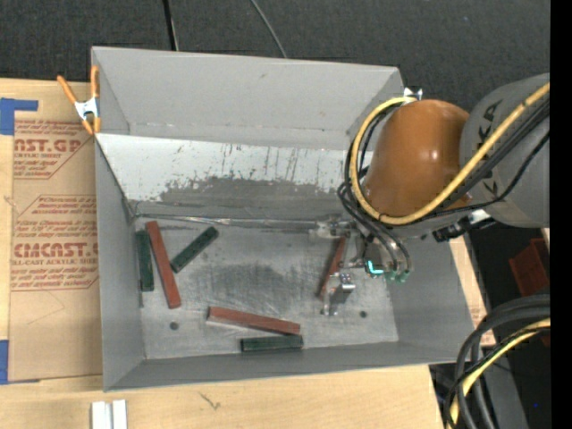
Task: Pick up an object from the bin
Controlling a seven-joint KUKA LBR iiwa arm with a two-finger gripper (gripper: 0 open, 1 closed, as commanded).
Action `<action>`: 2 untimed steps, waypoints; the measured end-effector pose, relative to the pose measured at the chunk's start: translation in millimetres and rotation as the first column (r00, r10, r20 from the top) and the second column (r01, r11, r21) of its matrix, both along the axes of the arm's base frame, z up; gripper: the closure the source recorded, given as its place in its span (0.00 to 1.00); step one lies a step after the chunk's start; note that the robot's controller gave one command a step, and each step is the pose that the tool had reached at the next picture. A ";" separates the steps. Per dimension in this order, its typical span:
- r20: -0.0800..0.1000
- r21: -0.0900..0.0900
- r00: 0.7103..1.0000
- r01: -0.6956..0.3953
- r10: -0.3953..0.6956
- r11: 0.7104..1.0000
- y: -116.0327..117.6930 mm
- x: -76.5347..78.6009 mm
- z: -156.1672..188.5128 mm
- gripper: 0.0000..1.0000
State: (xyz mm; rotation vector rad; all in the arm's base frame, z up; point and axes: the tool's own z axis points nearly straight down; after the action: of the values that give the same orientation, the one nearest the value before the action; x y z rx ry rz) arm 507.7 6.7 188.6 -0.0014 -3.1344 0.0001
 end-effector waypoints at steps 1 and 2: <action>0.008 0.000 1.000 0.000 0.000 1.000 0.1 1.8 3.9 0.00; 0.015 0.000 0.999 -0.051 0.051 0.999 33.2 13.4 -54.7 0.00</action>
Offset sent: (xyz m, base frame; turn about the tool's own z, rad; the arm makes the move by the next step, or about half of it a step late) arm 0.0204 0.0637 -0.1122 -0.0988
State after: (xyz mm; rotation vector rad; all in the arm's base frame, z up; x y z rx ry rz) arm 521.0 39.8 133.9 0.0795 -3.1480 0.0005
